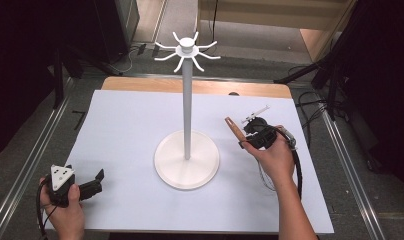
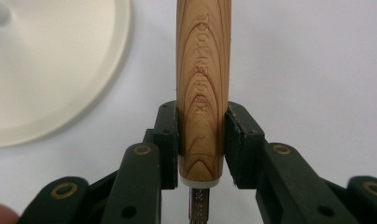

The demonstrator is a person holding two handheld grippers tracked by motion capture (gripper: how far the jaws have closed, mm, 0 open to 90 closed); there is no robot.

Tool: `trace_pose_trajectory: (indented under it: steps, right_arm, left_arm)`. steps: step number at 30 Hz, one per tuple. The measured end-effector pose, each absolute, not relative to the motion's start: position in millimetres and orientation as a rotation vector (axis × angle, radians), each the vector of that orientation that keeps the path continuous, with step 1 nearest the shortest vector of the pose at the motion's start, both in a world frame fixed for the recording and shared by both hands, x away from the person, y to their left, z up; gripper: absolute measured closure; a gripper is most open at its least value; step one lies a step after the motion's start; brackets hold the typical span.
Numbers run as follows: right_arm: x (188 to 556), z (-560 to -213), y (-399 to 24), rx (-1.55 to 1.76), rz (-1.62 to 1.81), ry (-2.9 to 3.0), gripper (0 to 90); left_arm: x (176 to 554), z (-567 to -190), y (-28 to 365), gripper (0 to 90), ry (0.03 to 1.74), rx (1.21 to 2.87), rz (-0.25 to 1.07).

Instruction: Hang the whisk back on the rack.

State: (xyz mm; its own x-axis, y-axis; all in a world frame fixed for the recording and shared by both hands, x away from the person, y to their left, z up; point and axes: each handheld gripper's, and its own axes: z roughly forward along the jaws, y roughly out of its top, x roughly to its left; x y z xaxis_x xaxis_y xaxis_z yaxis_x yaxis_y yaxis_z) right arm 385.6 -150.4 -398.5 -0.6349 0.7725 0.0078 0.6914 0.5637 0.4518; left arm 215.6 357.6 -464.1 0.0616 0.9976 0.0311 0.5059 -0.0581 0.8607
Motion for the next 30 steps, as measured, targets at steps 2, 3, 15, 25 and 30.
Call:
trace_pose_trajectory:
  steps: [2, 3, 15, 25, 30]
  right_arm:
    - [380.9, -390.7, -150.6, 1.238, 0.719, 2.572, 70.2]
    - [379.8, -388.6, -150.7, 1.235, 0.748, 2.565, 70.2]
    - [366.8, -365.0, -149.8, 1.192, 1.018, 2.442, 70.2]
    - [352.2, -343.4, -150.0, 1.124, 1.234, 2.305, 70.2]
    - [346.9, -336.0, -152.9, 1.092, 1.320, 2.239, 70.2]
  left_arm:
    - [215.7, -464.1, 357.4, 0.3, 1.524, 1.653, 0.906]
    - [215.6, -464.1, 357.4, 0.3, 1.524, 1.654, 0.906]
    - [215.5, -464.0, 358.0, 0.3, 1.524, 1.653, 0.903]
    - [215.6, -464.0, 357.8, 0.3, 1.524, 1.655, 0.904]
    - [215.6, -464.0, 357.8, 0.3, 1.524, 1.656, 0.904]
